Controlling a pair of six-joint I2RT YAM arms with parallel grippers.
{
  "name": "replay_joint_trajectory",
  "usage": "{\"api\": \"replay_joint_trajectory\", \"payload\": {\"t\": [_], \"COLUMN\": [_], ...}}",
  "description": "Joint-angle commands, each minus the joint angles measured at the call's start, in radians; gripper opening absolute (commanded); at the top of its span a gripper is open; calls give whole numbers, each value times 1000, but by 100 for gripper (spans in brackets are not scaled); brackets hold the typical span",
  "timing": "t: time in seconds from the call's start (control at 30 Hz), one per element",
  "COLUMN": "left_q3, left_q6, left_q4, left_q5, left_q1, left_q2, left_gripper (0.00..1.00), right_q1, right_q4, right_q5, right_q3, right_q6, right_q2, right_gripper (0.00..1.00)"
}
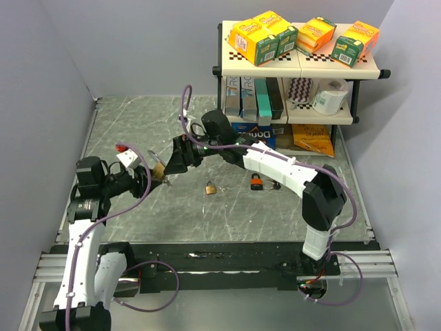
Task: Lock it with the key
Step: Pick up the lock from the center of the board.
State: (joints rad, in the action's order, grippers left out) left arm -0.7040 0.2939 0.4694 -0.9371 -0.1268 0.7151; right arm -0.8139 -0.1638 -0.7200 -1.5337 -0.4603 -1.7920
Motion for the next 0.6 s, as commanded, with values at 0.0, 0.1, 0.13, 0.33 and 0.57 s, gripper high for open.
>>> {"api": "replay_joint_trajectory", "payload": {"t": [0.0,0.1,0.13,0.33,0.57], "left_q3": [-3,-2,0,6,12], "left_q6": [-110,-128,-133,-165,-170], "left_q4": [-161,-176,-181,-219,-229], "left_q5": [-2,23,32,58,98], "left_q1": [49,82,93,122,168], "left_q2": [-34,-34,-34,-40,-43], "left_gripper": [1,1,1,1,1], "right_q1": [-8,-10,-10,-10,-13], "right_q4": [108,136,156,204,236], "right_q5": [-65,-87,-104,-124,-140], "right_q3": [-51,-45,-40,-13,-13], "right_q6": [-86,-119,-127,-169,-201], "right_q2": [-33,-47,-49,-60,-73], "right_gripper": [89,87,83,65,46]}}
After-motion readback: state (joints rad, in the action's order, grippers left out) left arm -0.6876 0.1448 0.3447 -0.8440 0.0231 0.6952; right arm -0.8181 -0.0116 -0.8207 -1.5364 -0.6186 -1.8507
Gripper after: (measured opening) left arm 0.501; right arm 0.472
